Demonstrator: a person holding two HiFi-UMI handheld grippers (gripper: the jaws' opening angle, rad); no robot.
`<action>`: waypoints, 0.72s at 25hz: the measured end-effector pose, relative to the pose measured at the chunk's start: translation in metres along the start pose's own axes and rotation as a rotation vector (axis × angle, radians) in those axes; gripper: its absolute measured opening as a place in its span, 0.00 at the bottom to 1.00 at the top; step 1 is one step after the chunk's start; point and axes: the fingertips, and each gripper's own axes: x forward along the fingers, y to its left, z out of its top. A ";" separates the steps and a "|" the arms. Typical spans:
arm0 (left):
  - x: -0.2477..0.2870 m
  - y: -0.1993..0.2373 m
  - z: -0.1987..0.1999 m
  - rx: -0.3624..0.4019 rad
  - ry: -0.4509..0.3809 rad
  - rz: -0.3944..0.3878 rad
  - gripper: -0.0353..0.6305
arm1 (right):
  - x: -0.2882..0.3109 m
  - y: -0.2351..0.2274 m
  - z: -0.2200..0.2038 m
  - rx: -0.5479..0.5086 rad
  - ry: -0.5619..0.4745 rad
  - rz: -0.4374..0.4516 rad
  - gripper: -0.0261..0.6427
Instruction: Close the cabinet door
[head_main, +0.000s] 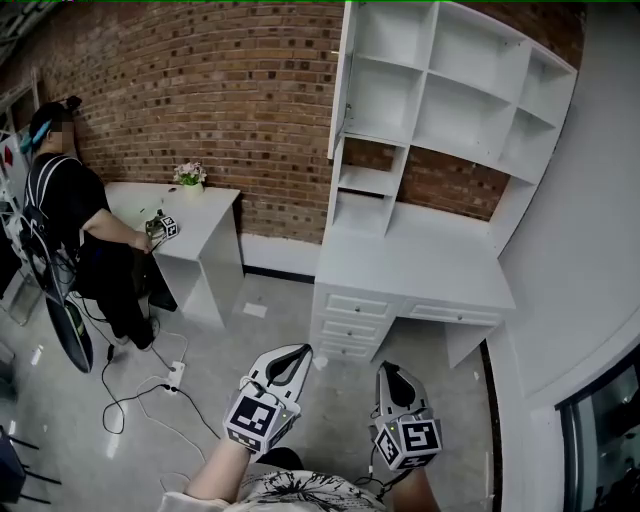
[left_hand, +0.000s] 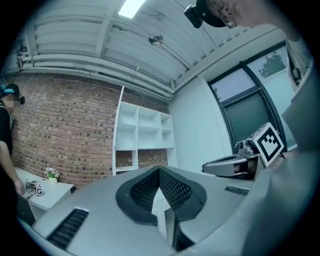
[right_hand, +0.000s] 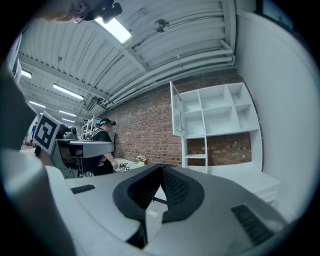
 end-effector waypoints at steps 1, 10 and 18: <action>0.003 0.001 -0.004 0.009 0.012 -0.002 0.07 | 0.005 -0.001 -0.003 0.018 0.004 0.013 0.04; 0.060 0.049 -0.022 0.014 0.013 -0.027 0.07 | 0.077 -0.021 -0.016 0.007 0.023 0.012 0.04; 0.151 0.149 -0.020 -0.018 -0.015 -0.075 0.07 | 0.197 -0.045 0.009 -0.018 0.019 -0.039 0.04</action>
